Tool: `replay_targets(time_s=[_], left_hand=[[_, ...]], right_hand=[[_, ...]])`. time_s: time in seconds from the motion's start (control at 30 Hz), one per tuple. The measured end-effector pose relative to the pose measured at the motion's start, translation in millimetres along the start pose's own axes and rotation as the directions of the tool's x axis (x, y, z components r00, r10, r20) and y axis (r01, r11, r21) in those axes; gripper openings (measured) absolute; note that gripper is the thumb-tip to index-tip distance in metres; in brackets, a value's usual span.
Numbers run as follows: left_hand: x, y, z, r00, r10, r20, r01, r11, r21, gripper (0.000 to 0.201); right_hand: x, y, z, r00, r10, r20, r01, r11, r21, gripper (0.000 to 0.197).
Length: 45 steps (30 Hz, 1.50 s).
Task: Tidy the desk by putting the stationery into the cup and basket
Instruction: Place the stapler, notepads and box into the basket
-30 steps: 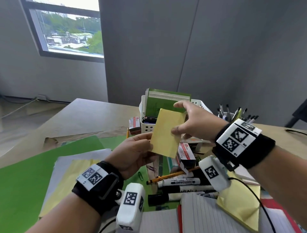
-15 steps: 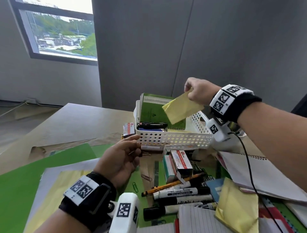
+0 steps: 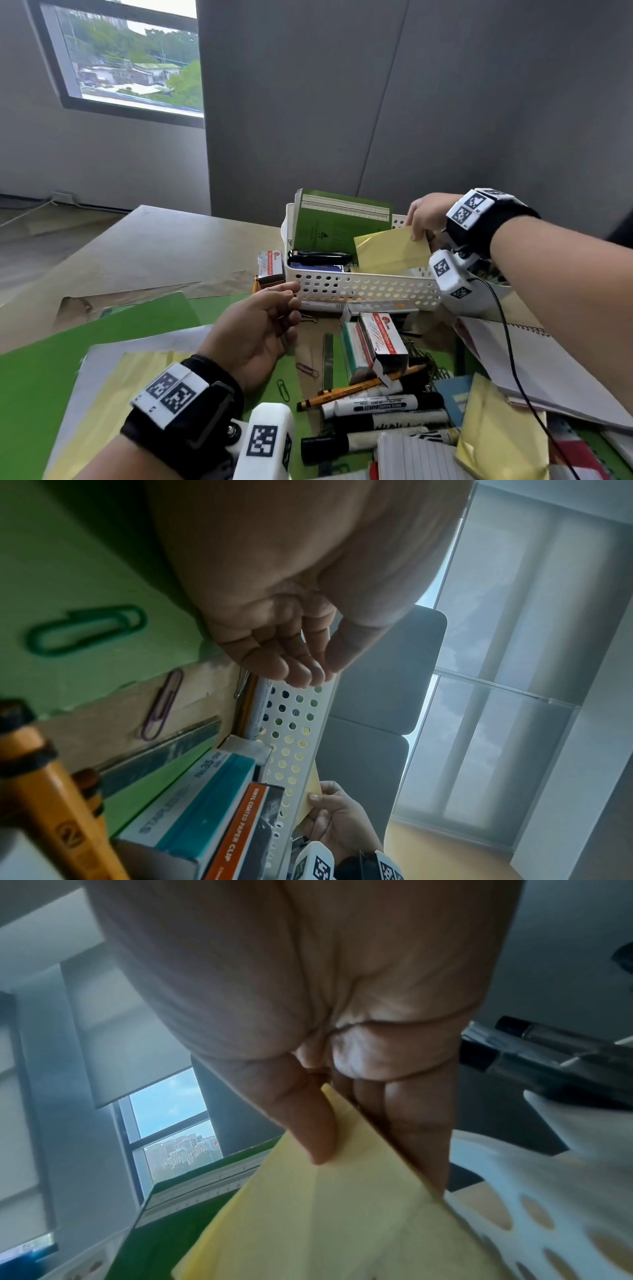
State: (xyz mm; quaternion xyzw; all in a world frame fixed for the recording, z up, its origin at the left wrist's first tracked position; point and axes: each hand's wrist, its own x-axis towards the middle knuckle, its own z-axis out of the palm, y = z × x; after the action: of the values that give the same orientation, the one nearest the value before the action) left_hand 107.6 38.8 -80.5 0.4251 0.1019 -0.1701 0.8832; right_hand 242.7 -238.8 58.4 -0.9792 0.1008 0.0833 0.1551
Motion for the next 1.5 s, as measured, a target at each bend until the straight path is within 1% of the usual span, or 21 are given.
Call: replay_targets(time_s=[0.07,0.13,0.23,0.3,0.4,0.43,0.5,0.63,0.7,0.77,0.83,0.93,1.03,1.1,1.13,1.23,1.3,1.33,1.4,1.43,1.5], left_hand=[[1.2,0.2,-0.6,1.0,-0.004,0.007,0.004,1.0,-0.003,0.026],[1.9,0.0,-0.6,1.0,-0.009,0.013,0.009,1.0,0.001,0.025],[1.5,-0.1,-0.9,1.0,-0.007,0.015,0.007,1.0,0.006,0.024],[1.3,-0.1,-0.9,1.0,-0.006,0.011,0.006,1.0,0.01,0.024],[1.4,-0.2,-0.5,1.0,-0.01,0.013,0.01,1.0,0.01,0.025],[1.5,-0.4,-0.5,1.0,-0.011,0.016,0.011,1.0,0.007,0.025],[1.3,-0.4,-1.2,1.0,-0.012,0.023,0.012,1.0,0.002,0.026],[0.6,0.1,-1.8,0.999,-0.012,0.039,0.012,1.0,0.011,0.027],[0.7,0.0,-0.4,0.999,-0.021,0.037,0.021,1.0,0.017,0.026],[0.8,-0.6,-0.6,0.999,-0.031,0.036,0.03,0.999,0.024,0.025],[1.5,-1.6,-1.0,0.999,-0.036,0.037,0.035,0.999,0.031,0.025],[3.4,-0.9,-3.4,0.999,-0.033,0.037,0.032,0.999,0.042,0.024],[4.3,-0.4,-4.1,0.999,-0.035,0.032,0.033,0.998,0.051,0.024],[3.8,-0.4,-4.7,0.999,-0.034,0.027,0.032,0.998,0.056,0.025],[3.6,-0.5,-5.1,0.999,-0.033,0.023,0.031,0.998,0.056,0.026],[2.8,-0.1,-3.4,1.0,-0.023,0.014,0.022,0.998,0.055,0.028],[0.8,0.1,-2.0,0.999,-0.016,0.031,0.014,0.997,0.071,0.034],[-2.0,1.0,-1.8,0.998,-0.009,0.067,0.004,0.997,0.073,0.039],[-10.7,4.4,-0.9,0.967,-0.012,0.254,0.002,0.999,0.038,0.059],[-16.1,6.3,0.7,0.928,-0.024,0.371,0.013,0.999,0.031,0.07],[-25.1,4.3,5.7,0.847,-0.021,0.531,-0.039,0.994,0.102,0.073]], right_hand=[[0.4,0.0,4.1,0.997,-0.006,0.074,0.01,0.998,-0.059,0.024],[4.1,4.5,11.2,0.987,0.018,0.159,-0.014,1.0,-0.026,0.021],[10.7,13.4,19.3,0.986,0.036,0.166,-0.042,0.999,0.032,0.023],[11.9,16.8,20.5,0.989,0.023,0.144,-0.023,1.0,0.0,0.023],[4.4,11.2,21.6,0.977,-0.04,0.21,0.093,0.965,-0.246,0.033],[0.0,6.1,22.8,0.968,-0.066,0.242,0.15,0.925,-0.349,0.037],[-10.4,-6.8,23.5,0.968,-0.134,0.213,0.225,0.837,-0.499,0.039],[-51.1,-26.7,12.5,0.931,-0.337,0.138,0.361,0.805,-0.471,0.023],[-87.6,-27.1,13.0,0.9,-0.369,0.234,0.436,0.762,-0.478,0.017],[-123.5,-19.3,22.2,0.867,-0.277,0.415,0.477,0.703,-0.527,0.015],[-148.6,-4.9,37.0,0.824,-0.146,0.547,0.505,0.625,-0.594,0.017],[-161.0,16.7,57.5,0.754,-0.042,0.656,0.566,0.548,-0.616,0.038],[-164.8,38.4,67.6,0.713,-0.065,0.698,0.616,0.531,-0.581,0.046],[-165.9,51.3,69.5,0.711,-0.117,0.694,0.633,0.537,-0.558,0.045],[-165.9,56.2,68.3,0.716,-0.139,0.684,0.623,0.568,-0.538,0.04],[-162.2,67.1,54.9,0.747,-0.219,0.627,0.554,0.727,-0.406,0.026],[-158.8,68.7,41.1,0.758,-0.311,0.574,0.519,0.821,-0.24,0.021],[-158.0,66.7,35.2,0.765,-0.376,0.522,0.507,0.852,-0.13,0.019],[-158.6,55.5,28.5,0.79,-0.496,0.359,0.496,0.863,0.101,0.017],[-160.8,46.9,28.9,0.805,-0.526,0.276,0.495,0.851,0.178,0.017],[-166.7,28.5,34.8,0.829,-0.546,0.118,0.507,0.825,0.25,0.018]])
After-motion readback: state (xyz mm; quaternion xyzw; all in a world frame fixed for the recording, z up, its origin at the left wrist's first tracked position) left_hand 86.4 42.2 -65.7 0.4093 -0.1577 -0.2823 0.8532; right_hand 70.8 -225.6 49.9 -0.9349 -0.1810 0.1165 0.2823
